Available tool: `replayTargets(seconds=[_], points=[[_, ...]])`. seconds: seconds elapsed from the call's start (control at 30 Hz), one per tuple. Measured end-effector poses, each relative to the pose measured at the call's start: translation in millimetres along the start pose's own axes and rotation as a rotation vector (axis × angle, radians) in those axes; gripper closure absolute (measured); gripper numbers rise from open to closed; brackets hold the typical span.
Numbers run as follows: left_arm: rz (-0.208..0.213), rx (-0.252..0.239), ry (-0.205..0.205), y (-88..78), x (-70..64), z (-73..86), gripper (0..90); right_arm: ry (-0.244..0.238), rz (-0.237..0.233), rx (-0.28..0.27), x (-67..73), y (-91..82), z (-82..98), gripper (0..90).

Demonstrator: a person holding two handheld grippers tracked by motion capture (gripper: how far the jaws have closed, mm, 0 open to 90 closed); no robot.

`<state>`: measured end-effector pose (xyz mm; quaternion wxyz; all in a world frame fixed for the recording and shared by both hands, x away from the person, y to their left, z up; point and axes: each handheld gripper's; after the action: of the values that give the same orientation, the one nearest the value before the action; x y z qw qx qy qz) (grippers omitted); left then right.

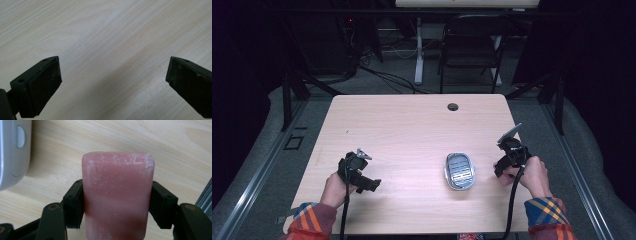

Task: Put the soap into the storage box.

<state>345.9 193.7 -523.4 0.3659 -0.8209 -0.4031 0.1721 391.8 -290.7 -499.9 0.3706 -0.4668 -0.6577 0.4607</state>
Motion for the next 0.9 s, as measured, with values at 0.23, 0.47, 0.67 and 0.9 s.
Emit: replayTargets(seconds=[0.23,0.47,0.67,0.9], points=[[0.001,0.004,0.002,0.1,-0.3,-0.3,0.1,0.001,0.000,-0.019,7.0,-3.0,-3.5,37.5],[0.001,0.002,0.005,0.2,-0.6,-0.3,0.1,-0.029,-0.005,-0.008,12.3,-5.6,-8.7,37.5],[0.002,0.002,0.005,0.4,-0.7,-0.3,0.1,-0.012,-0.012,-0.034,17.7,-5.6,-11.3,37.5],[0.001,0.001,0.007,0.2,-1.0,-0.3,0.1,-0.035,-0.020,-0.028,21.8,-7.0,-15.5,37.5]])
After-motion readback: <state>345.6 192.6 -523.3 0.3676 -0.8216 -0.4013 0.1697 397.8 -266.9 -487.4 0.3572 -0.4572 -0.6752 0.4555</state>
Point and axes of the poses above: each handheld gripper's, and its own axes: y roughly forward along the jaws, z roughly out of its underside, x roughly to its left, and after that the axes turned 14 degrees about -x, right-handed
